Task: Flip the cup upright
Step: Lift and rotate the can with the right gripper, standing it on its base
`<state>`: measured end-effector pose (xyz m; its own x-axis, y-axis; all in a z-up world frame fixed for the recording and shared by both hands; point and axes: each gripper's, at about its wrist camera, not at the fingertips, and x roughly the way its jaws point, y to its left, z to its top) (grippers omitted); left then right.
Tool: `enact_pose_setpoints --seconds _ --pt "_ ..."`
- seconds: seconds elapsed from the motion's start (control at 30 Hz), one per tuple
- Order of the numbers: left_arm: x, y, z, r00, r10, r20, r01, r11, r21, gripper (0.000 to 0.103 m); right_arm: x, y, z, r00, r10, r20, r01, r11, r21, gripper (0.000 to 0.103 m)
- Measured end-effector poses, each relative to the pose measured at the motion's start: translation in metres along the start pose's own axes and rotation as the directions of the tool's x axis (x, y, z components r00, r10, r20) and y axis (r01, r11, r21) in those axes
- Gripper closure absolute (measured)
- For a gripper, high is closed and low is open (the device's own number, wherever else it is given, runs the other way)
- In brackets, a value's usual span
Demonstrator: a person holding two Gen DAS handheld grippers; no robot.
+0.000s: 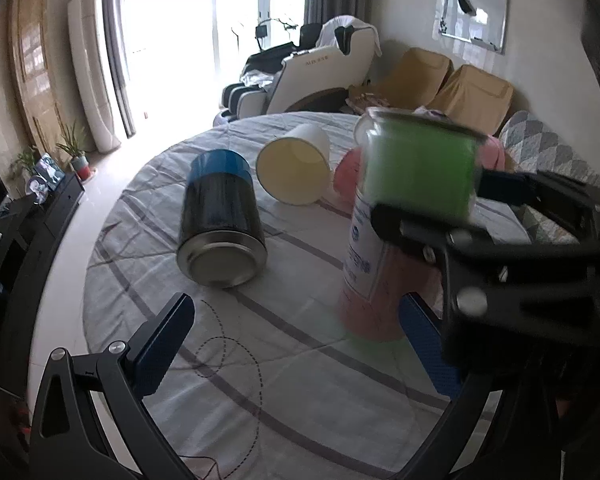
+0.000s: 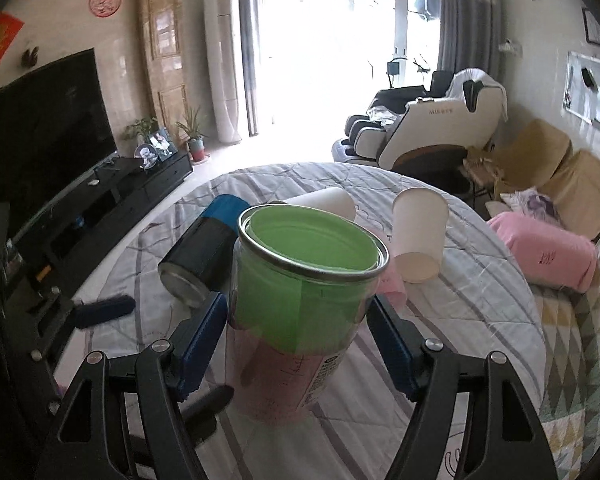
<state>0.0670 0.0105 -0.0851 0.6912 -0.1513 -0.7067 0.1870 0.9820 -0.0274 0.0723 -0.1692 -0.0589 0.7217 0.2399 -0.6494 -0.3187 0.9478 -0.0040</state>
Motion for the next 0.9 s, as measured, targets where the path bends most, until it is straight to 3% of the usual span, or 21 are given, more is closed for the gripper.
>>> enact_pose_setpoints --seconds 0.9 --pt "-0.05 -0.023 -0.006 0.995 0.021 0.096 -0.025 0.999 0.043 0.0 -0.047 0.008 -0.016 0.998 -0.007 0.055 0.007 1.0 0.002 0.023"
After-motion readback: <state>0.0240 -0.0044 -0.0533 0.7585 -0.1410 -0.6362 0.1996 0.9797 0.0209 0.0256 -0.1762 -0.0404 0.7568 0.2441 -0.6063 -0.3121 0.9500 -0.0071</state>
